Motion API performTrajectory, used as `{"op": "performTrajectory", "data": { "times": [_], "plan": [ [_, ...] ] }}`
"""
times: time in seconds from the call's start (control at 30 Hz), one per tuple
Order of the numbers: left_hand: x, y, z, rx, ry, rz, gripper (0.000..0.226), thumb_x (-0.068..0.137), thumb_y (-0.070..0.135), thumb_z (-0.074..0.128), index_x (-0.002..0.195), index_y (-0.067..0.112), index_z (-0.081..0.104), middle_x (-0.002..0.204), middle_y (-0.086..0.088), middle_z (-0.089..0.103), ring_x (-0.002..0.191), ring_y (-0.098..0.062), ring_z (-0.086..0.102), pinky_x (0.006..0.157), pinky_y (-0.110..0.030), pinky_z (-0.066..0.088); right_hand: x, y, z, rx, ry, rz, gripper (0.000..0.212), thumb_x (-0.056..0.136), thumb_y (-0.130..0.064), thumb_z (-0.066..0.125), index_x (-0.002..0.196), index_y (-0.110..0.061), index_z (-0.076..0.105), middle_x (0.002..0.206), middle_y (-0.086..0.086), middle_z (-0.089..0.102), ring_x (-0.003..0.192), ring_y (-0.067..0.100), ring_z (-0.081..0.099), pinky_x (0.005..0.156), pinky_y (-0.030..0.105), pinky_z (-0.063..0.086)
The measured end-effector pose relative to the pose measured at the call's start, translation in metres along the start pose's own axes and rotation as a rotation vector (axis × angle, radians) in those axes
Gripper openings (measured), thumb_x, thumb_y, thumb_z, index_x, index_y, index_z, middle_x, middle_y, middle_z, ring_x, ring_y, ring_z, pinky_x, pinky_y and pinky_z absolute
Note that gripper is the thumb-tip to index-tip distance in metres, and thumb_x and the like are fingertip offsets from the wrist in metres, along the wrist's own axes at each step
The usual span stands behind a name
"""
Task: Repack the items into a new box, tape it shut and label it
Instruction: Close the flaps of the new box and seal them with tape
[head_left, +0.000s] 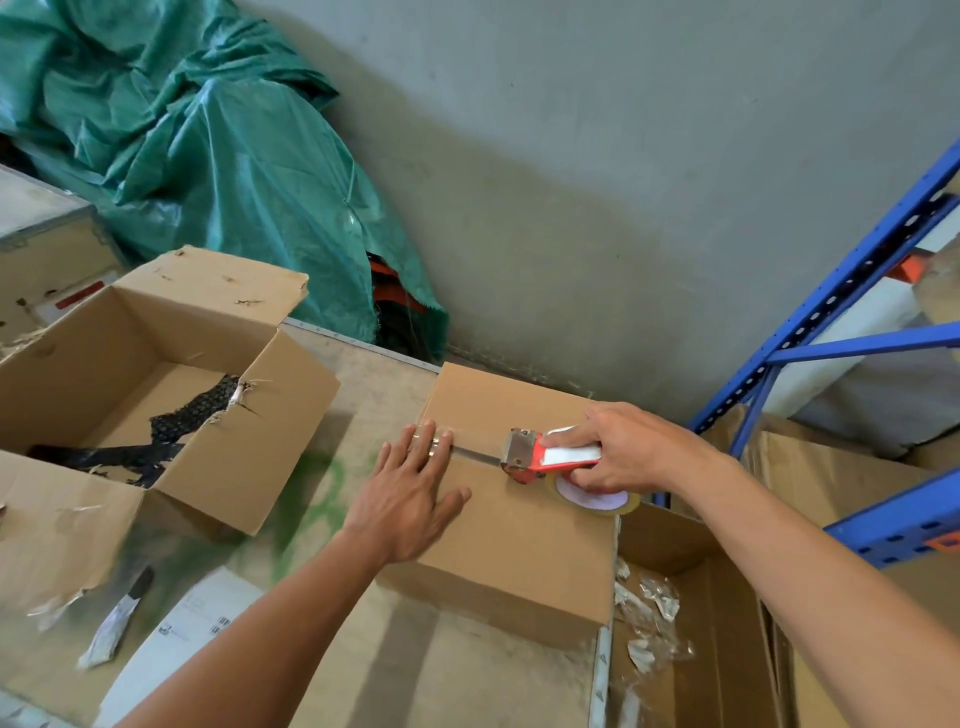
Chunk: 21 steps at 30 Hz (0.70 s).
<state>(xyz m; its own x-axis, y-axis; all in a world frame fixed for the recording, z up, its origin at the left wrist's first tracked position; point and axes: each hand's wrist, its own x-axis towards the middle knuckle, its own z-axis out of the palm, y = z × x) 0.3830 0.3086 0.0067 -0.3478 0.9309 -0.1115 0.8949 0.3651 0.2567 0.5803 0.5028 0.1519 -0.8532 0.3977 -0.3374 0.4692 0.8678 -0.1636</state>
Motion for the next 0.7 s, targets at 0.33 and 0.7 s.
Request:
{"op": "performTrajectory", "data": {
  "times": [0.33, 0.7],
  "plan": [
    [-0.002, 0.001, -0.004, 0.016, -0.015, 0.004, 0.080, 0.100, 0.069, 0.013, 0.161, 0.024, -0.013, 0.166, -0.003, -0.020, 0.152, -0.025, -0.022, 0.124, -0.043, -0.006, -0.045, 0.045, 0.013, 0.028, 0.081, 0.057, 0.032, 0.090, -0.033, 0.068, 0.106, -0.060, 0.061, 0.093, -0.009, 0.050, 0.083, 0.015, 0.055, 0.072, 0.033, 0.051],
    [0.002, 0.049, -0.008, 0.187, 0.077, 0.057, 0.073, 0.098, 0.042, 0.007, 0.162, 0.009, 0.006, 0.169, -0.018, 0.004, 0.156, -0.034, -0.003, 0.126, -0.050, -0.003, -0.061, 0.052, 0.022, -0.082, 0.148, 0.121, 0.046, 0.094, -0.045, 0.065, 0.138, -0.053, 0.055, 0.094, -0.011, 0.042, 0.078, 0.009, 0.044, 0.058, 0.021, 0.028]
  ]
}}
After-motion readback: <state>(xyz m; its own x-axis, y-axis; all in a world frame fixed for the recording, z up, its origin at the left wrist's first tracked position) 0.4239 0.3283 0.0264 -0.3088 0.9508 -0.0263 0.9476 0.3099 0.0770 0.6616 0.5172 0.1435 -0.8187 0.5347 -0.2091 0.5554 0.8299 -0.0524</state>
